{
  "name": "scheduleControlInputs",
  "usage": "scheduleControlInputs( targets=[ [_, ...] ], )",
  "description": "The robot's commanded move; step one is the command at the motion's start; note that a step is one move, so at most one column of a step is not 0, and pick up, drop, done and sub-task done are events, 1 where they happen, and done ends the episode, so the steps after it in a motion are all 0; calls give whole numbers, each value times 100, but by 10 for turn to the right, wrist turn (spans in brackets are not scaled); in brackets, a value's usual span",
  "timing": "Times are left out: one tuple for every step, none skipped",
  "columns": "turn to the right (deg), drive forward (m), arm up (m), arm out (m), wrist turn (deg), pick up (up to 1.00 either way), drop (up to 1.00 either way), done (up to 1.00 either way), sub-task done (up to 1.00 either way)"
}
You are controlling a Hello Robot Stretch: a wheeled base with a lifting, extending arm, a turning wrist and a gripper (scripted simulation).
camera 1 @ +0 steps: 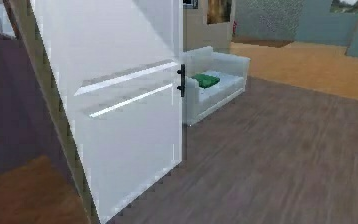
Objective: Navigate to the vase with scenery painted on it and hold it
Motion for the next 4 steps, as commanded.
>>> scheduleControlInputs(
  targets=[
    [90,0,0,0,0,0,0,0,0],
    [0,15,0,0,0,0,0,0,0],
    [300,0,0,0,0,0,0,0,0],
    [0,100,0,0,0,0,0,0,0]
  ],
)
